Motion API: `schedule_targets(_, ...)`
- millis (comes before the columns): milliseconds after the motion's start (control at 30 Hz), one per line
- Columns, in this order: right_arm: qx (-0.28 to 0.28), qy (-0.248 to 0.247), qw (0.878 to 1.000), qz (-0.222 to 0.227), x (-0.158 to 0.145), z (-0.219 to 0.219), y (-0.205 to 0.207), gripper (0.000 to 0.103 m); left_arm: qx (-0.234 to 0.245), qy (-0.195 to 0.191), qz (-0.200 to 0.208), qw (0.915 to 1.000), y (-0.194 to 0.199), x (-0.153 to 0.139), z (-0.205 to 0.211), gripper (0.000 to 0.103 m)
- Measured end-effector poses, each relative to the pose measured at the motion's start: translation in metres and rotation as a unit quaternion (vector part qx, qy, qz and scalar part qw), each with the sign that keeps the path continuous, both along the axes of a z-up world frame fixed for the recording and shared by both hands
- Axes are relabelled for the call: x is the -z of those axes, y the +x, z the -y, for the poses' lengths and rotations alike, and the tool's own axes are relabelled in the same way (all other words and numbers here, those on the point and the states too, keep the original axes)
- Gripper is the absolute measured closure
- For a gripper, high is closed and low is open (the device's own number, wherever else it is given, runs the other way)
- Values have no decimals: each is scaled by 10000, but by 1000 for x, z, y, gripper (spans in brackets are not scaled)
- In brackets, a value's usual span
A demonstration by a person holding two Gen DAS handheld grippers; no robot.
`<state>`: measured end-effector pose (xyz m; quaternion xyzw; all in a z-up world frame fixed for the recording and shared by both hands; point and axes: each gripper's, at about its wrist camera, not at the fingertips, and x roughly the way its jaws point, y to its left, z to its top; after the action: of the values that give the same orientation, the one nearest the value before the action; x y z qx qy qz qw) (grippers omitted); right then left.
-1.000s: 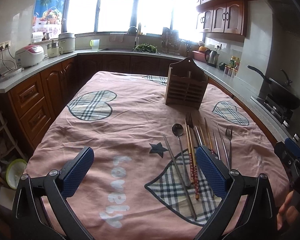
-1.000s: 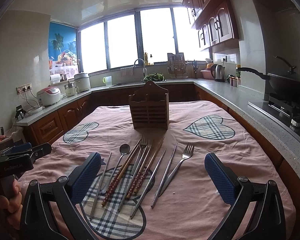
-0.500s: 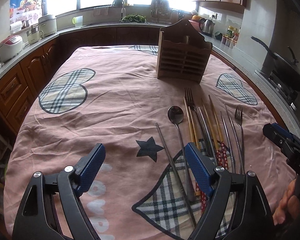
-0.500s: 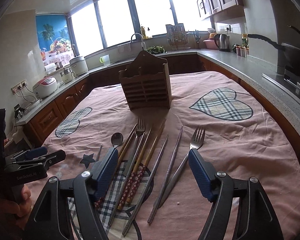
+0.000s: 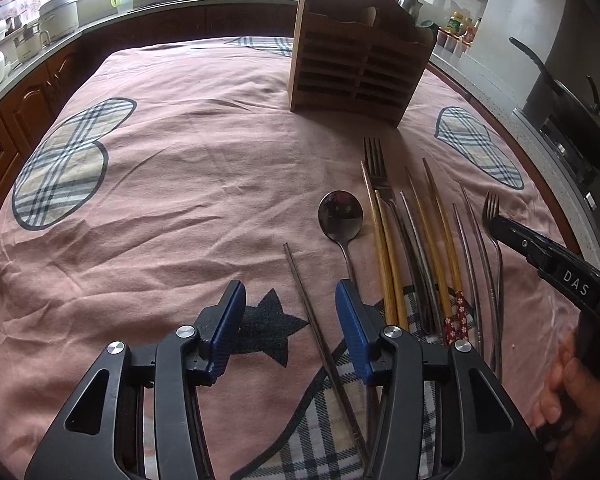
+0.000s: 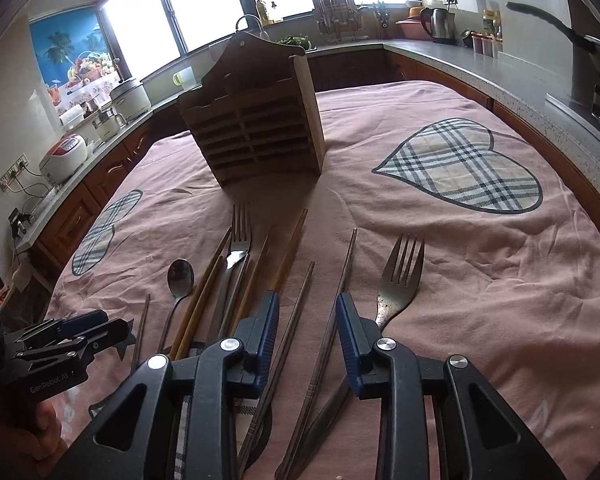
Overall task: Organize utensils
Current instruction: 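Lower the left tool and grasp a thin metal chopstick while the right tool grasps another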
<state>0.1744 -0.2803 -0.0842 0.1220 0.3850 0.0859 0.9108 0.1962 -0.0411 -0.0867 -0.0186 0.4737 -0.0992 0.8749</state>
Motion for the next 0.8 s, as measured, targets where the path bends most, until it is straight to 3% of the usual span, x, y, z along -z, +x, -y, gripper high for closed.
schedule_targets(200,80,57,9996,-274,10,8,28,80,96,-14,-233,9997,18,9,5,71)
schedule_targets(467,163,-16,9982,-581,24,14,63,83,145,35,-281,9995,29,12,10,74)
schedule_targets(600,151,-152,9982,-552,24,12,71,88,162,144,-203,9996,34,15,14,96)
schedule_targets(667,155,-231,9981,-541,24,11,73,95,189,103,-182,9996,34,15,14,96)
schedule_targets(800,121,57,9984,-540,23,16,72,98,200,-98,-183,9996,34,13,9,97)
